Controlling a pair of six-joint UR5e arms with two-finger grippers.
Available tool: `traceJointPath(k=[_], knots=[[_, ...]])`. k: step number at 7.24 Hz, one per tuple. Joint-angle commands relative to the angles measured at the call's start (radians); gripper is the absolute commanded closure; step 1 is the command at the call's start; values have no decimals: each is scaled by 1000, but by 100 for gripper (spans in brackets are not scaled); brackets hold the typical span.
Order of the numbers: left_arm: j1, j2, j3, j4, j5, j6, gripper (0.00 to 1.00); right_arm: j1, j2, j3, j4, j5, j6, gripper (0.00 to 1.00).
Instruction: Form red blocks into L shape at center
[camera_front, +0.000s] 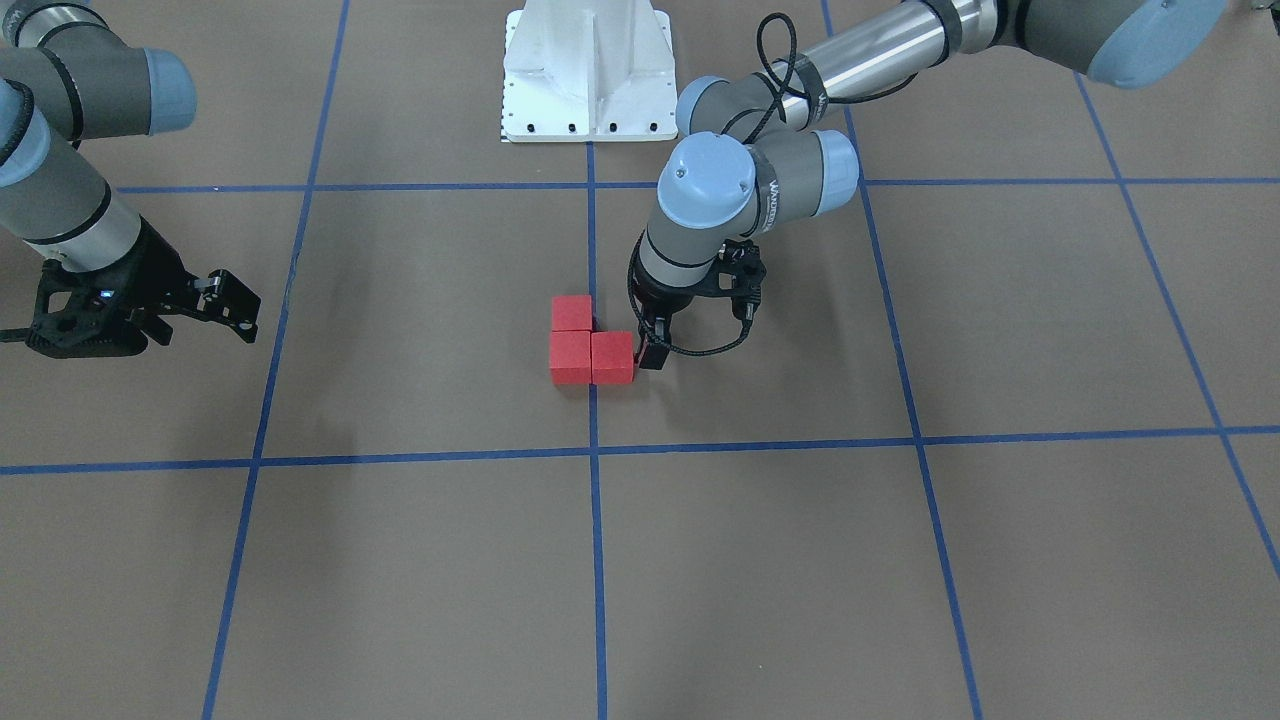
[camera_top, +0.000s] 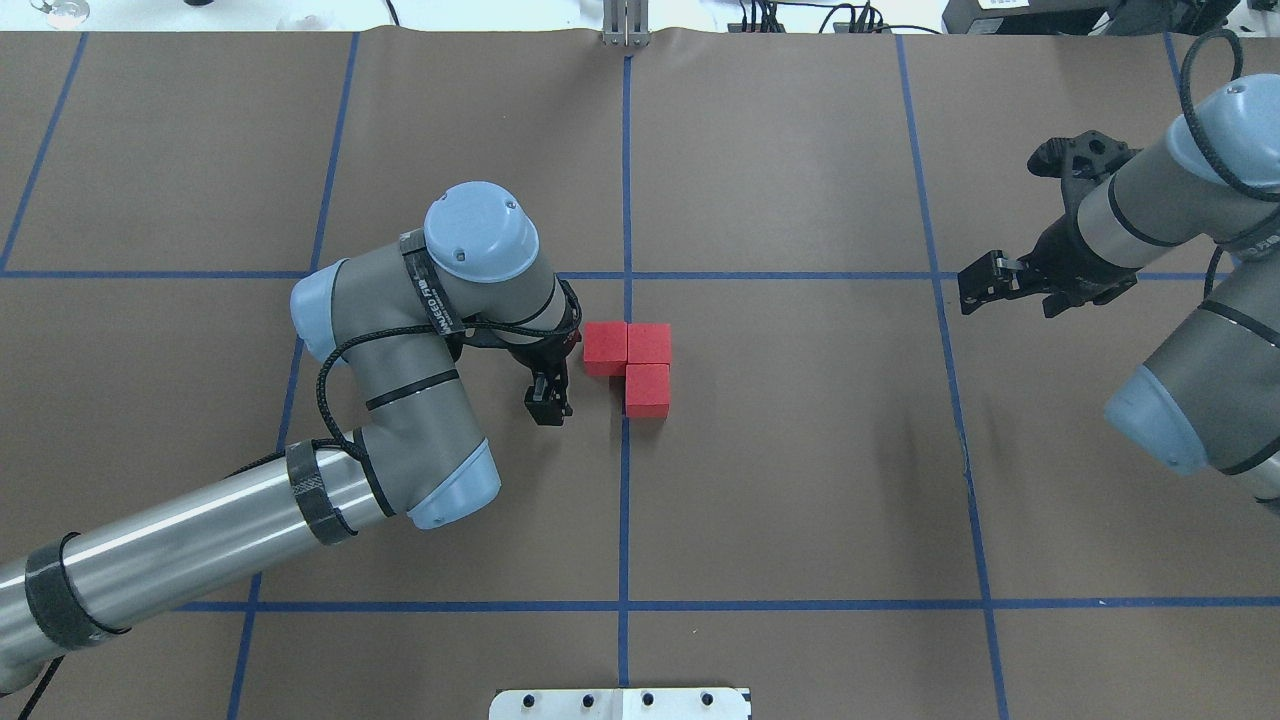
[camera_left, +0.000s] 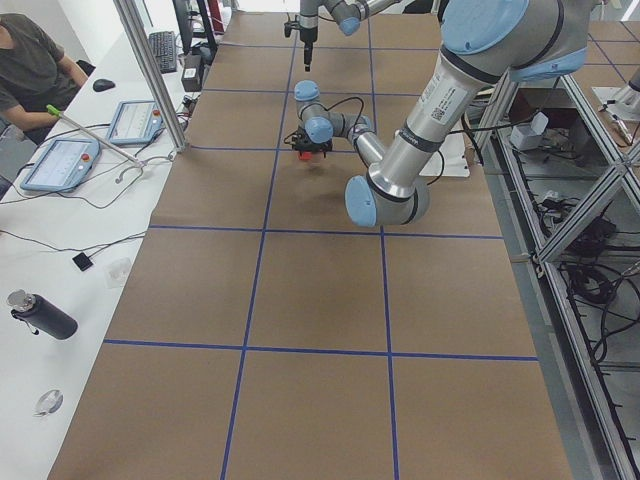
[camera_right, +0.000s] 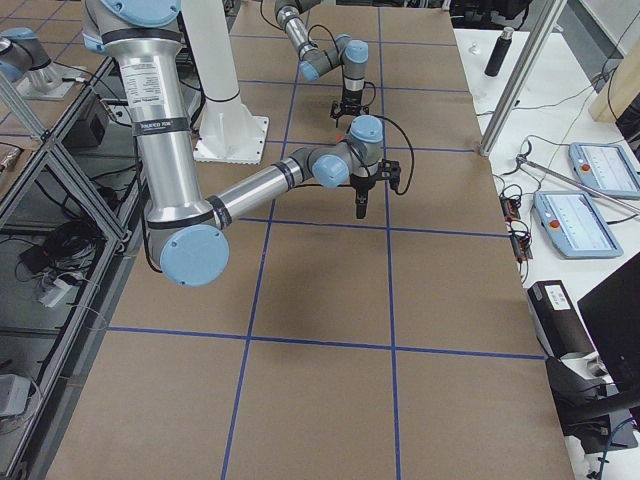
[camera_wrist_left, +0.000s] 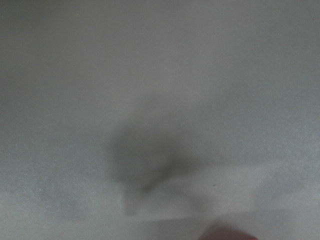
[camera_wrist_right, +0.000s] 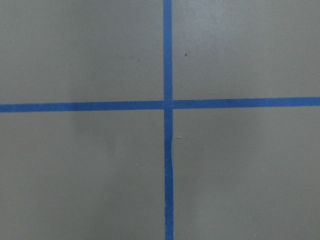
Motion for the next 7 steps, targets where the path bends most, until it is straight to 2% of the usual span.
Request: traceJointPath(k=[1, 2, 3, 5, 7], knots=[[-9, 25, -30, 1, -19, 2, 0, 0, -1, 0, 0, 0, -1, 0], [-18, 73, -94, 5, -27, 66, 0, 0, -2, -2, 0, 0, -4, 0], [-27, 166, -215, 10, -33, 153, 0, 2, -2, -2, 0, 0, -9, 0], [-40, 407, -462, 8, -33, 450, 0, 20, 0, -2, 0, 0, -12, 0], [-105, 646, -655, 5, -38, 781, 0, 49, -8, 2, 0, 3, -13, 0]])
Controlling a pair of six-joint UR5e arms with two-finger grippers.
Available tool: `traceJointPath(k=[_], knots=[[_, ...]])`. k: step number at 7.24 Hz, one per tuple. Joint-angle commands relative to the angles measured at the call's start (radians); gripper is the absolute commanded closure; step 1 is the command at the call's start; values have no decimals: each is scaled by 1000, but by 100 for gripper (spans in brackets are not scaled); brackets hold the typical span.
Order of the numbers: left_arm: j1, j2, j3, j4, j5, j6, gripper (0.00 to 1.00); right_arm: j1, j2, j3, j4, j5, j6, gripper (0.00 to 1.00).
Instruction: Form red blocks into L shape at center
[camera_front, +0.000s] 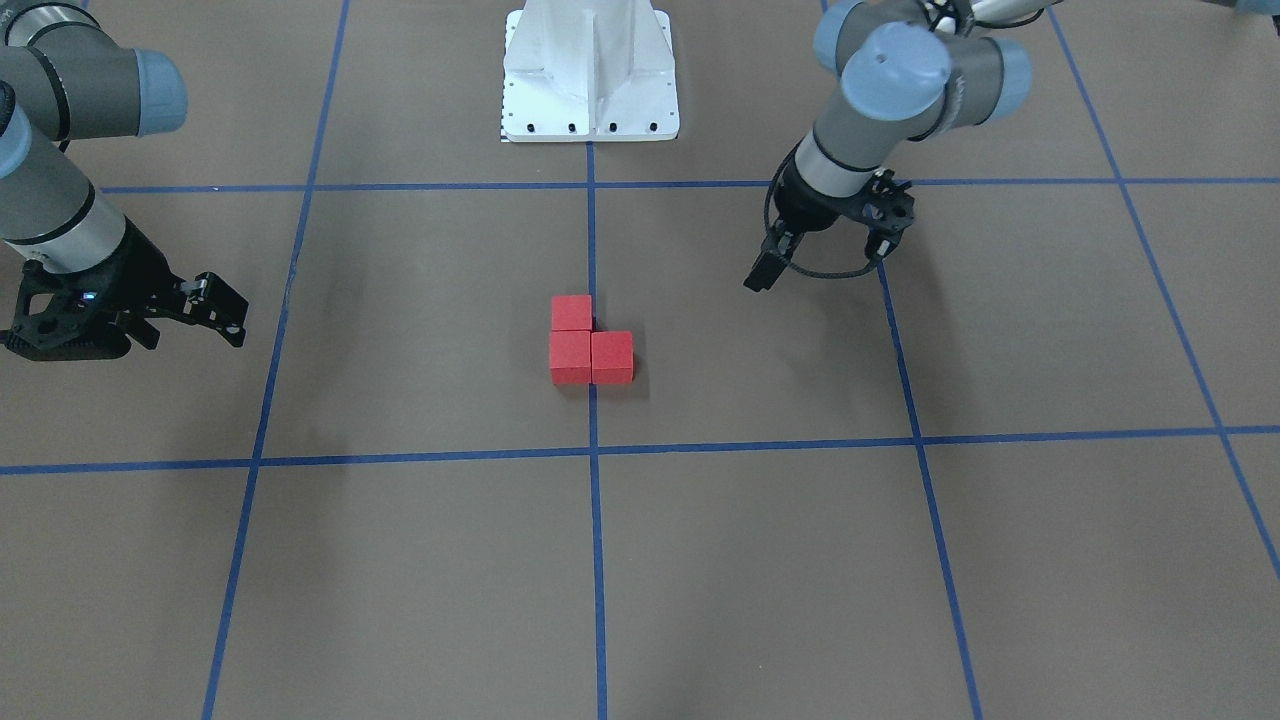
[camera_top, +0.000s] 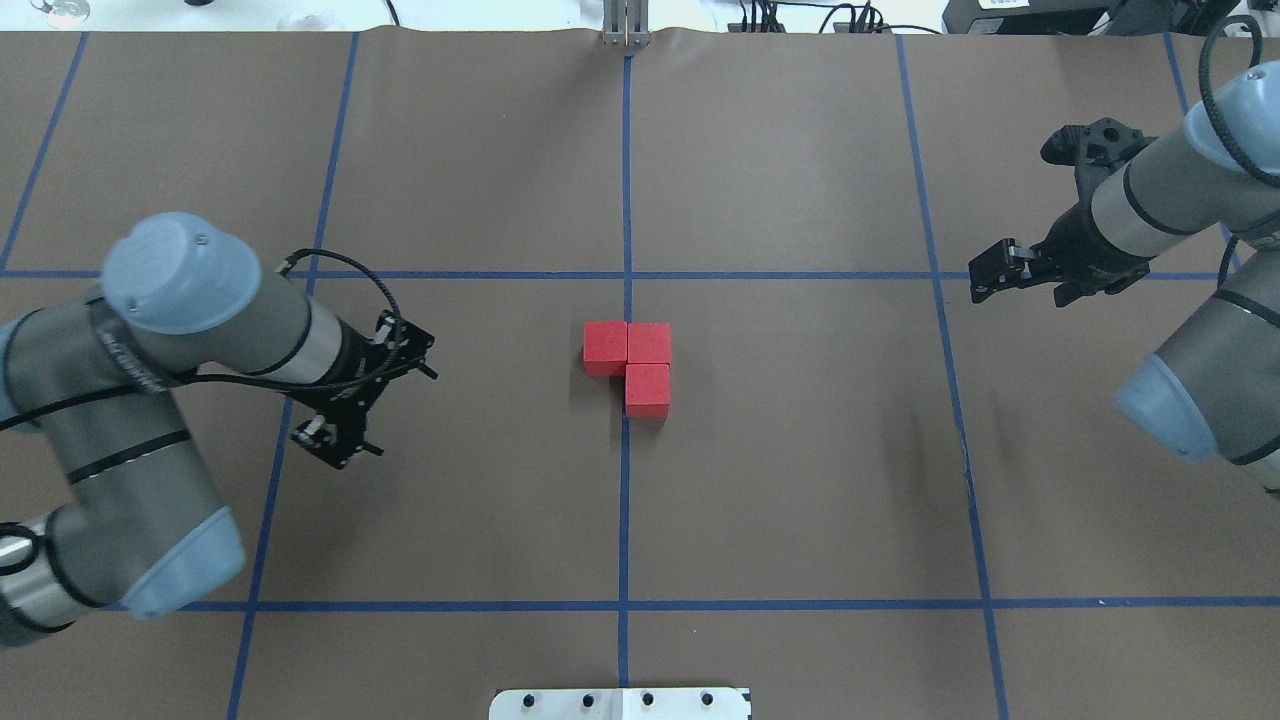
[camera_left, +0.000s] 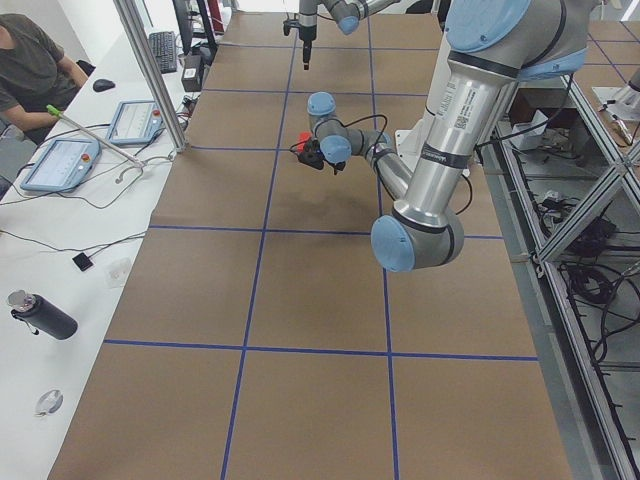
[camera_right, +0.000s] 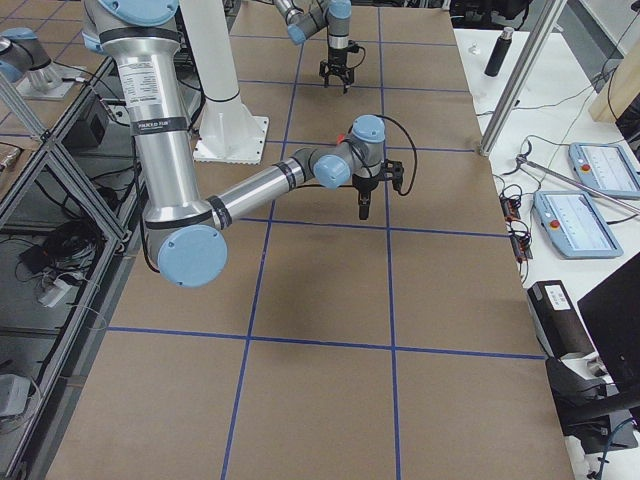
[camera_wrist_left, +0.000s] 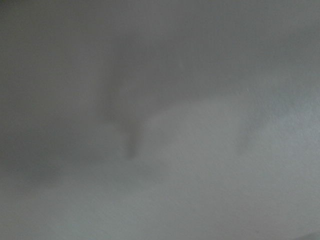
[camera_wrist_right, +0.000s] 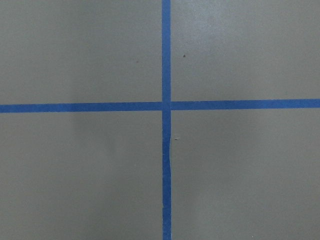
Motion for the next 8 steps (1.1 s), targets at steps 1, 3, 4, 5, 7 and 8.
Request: traceJointPath(k=[1, 3, 4, 5, 7, 8], knots=[[-82, 261, -181, -6, -25, 424, 0, 28, -10, 2, 1, 2, -2, 0], [-234, 401, -211, -13, -118, 767, 0, 119, -23, 1, -1, 45, -72, 0], [-327, 464, -203, -13, -155, 957, 0, 178, -60, 1, -1, 111, -155, 0], [-415, 496, -159, -13, -186, 1147, 0, 219, -94, 1, -1, 125, -208, 0], [-651, 493, 1, -6, -345, 1551, 0, 279, -141, -8, -13, 125, -342, 0], [-711, 490, 49, -1, -340, 1686, 0, 302, -148, -27, -12, 130, -378, 0]])
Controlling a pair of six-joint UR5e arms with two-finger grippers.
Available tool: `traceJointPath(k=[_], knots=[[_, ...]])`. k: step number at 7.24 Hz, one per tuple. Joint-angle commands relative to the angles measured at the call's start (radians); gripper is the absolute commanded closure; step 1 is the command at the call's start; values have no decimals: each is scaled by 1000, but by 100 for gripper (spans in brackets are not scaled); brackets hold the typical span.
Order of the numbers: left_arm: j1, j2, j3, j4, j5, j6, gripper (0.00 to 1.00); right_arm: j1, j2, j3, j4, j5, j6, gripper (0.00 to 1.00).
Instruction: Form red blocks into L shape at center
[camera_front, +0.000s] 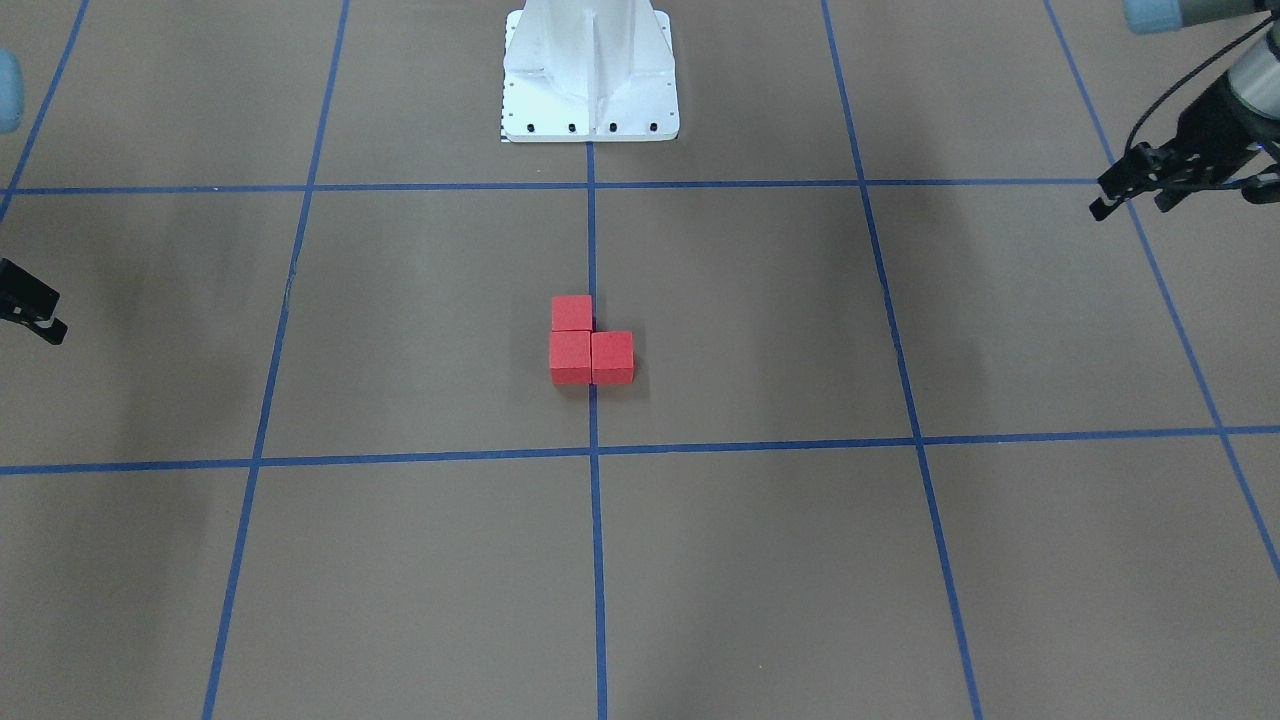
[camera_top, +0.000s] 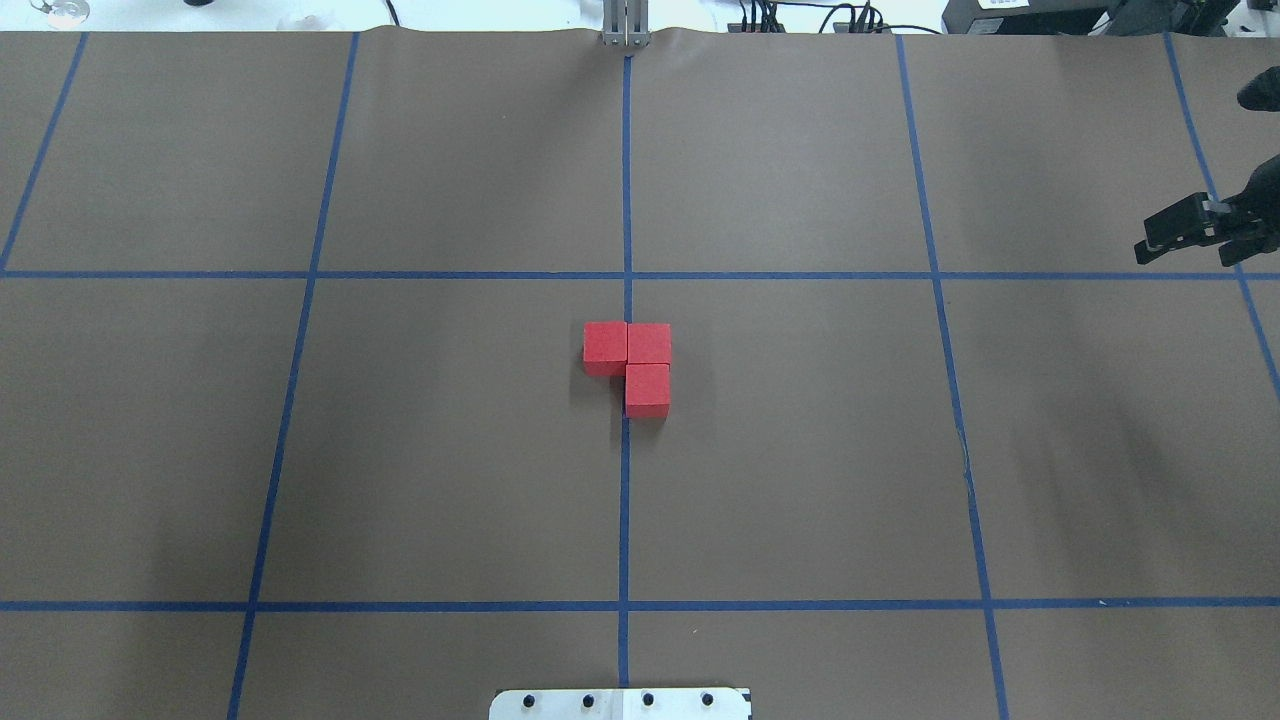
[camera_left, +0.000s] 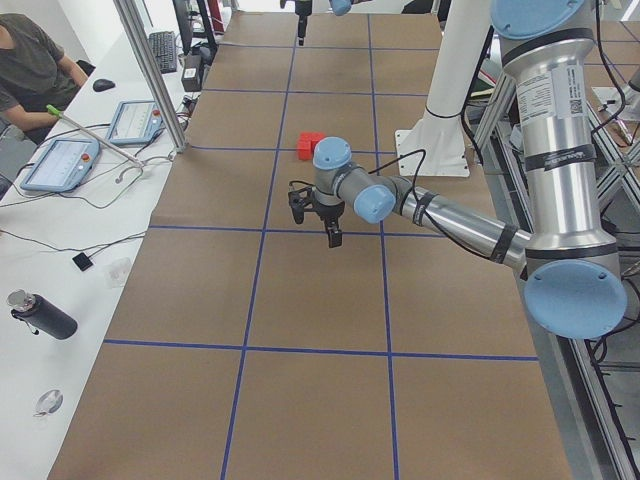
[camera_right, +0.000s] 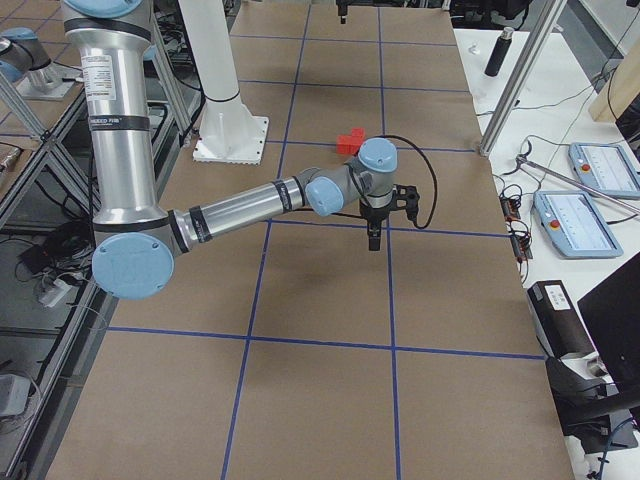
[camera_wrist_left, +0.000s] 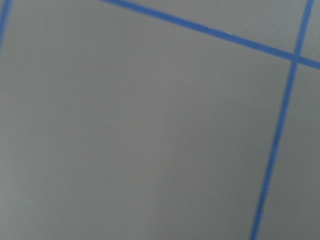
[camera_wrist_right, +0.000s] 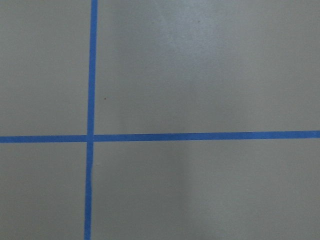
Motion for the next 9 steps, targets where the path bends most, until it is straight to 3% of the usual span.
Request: traceJointPath(k=[1, 5, 9], knots=[[-127, -2, 128, 4, -26, 306, 0, 50, -17, -38, -1, 19, -92, 0], [-162, -10, 142, 5, -25, 344, 0, 139, -19, -109, 2, 69, -181, 0], [-161, -56, 151, 36, -26, 342, 0, 138, 24, -123, -5, 73, -183, 0]])
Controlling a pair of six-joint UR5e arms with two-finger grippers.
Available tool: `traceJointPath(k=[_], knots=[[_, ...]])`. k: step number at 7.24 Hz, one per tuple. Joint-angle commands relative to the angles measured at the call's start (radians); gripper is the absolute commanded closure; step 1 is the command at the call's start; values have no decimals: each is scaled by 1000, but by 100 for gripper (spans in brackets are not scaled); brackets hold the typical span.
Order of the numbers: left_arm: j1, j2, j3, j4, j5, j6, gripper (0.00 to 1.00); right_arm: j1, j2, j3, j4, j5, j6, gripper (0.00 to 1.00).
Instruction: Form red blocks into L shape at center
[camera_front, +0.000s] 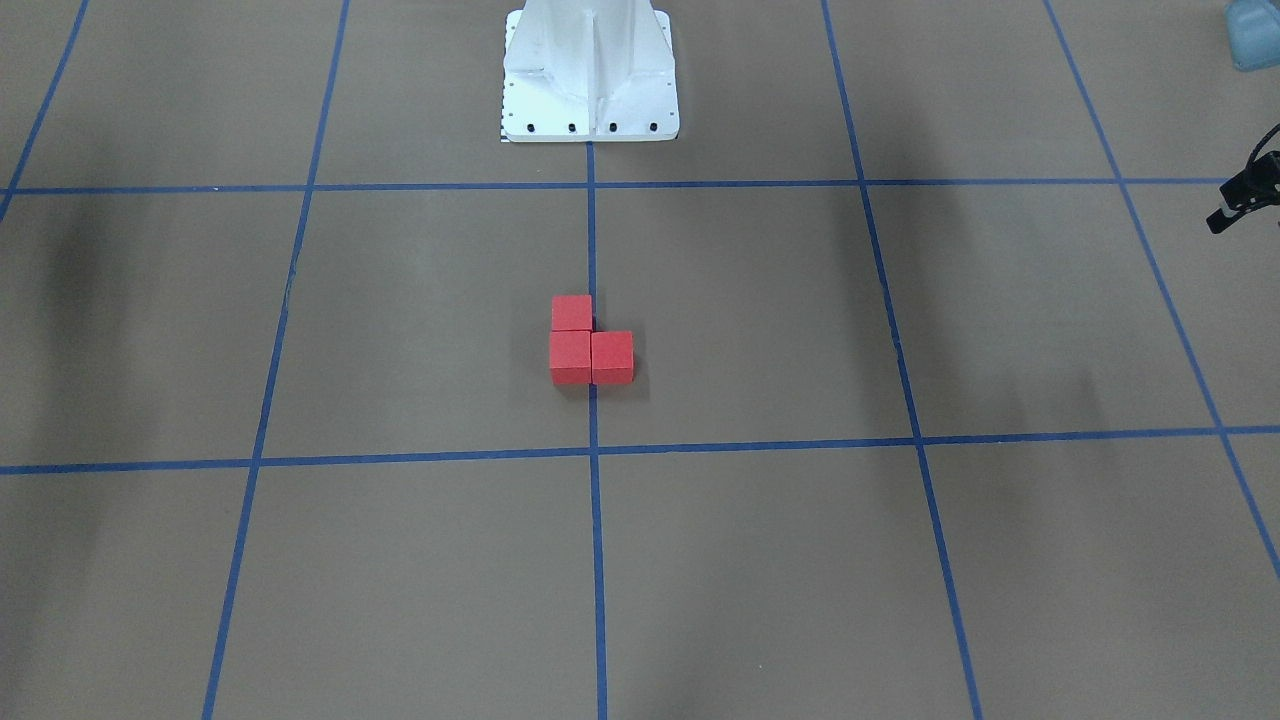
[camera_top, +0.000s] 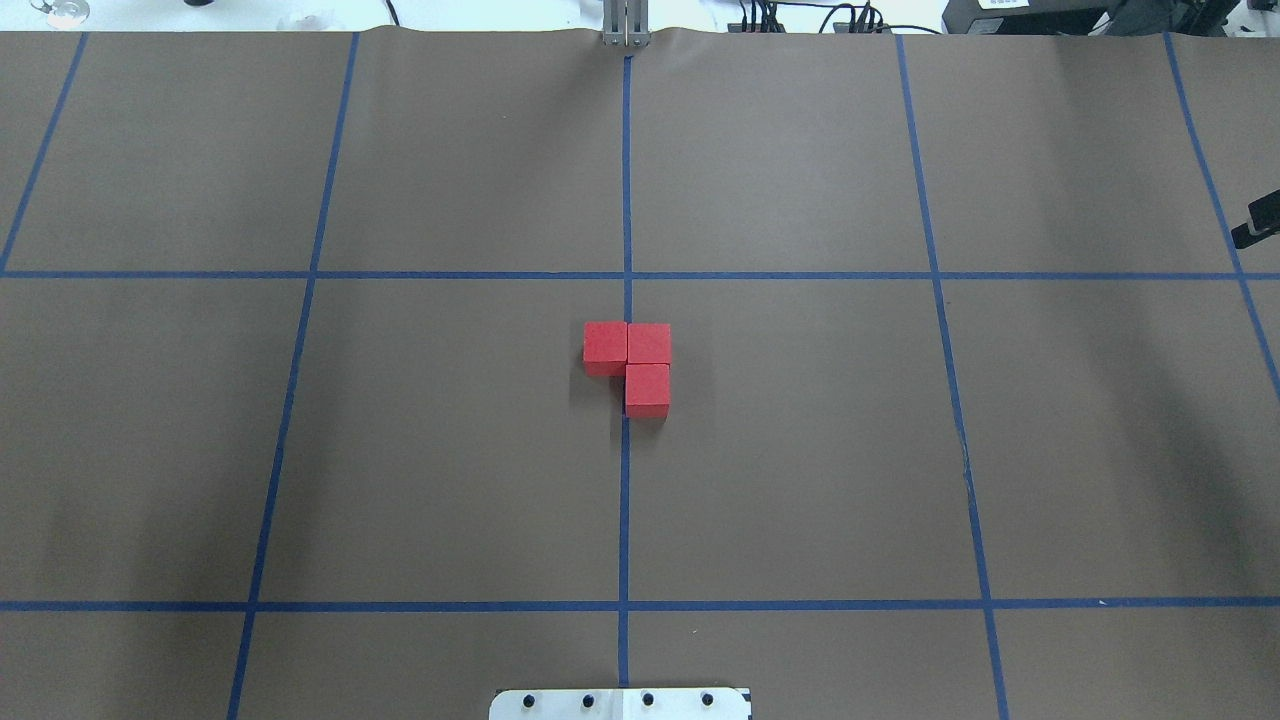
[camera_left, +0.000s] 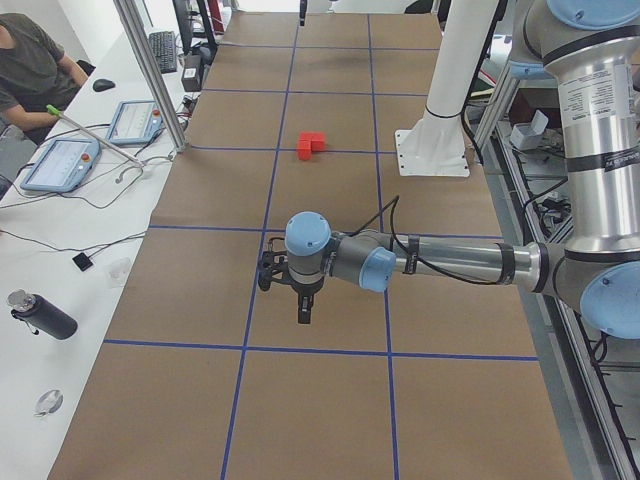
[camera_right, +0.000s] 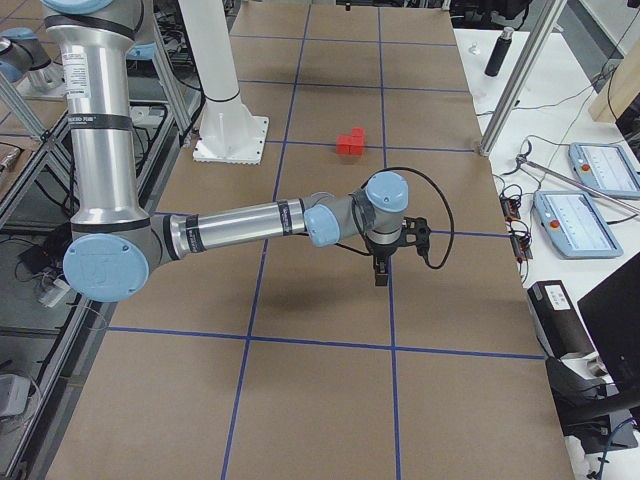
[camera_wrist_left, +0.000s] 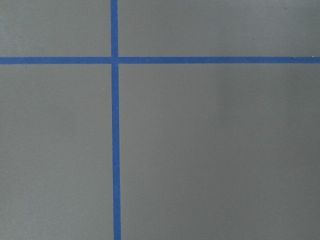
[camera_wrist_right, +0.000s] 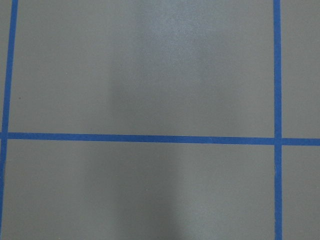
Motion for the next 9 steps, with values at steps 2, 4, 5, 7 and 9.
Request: traceJointPath(k=[2, 4, 5, 7, 9], knots=[[-35, -44, -28, 103, -5, 2, 0, -8, 56, -53, -3, 3, -2, 0], [-44, -46, -27, 104, -6, 0, 0, -6, 56, -52, -3, 4, -2, 0], [-44, -47, -27, 104, -5, 0, 0, -6, 56, -50, -3, 4, -2, 0], [-44, -47, -28, 103, -3, -1, 0, -2, 55, -53, -5, 21, -2, 0], [-44, -47, -28, 101, -3, -1, 0, 0, 55, -56, -3, 24, -2, 0]])
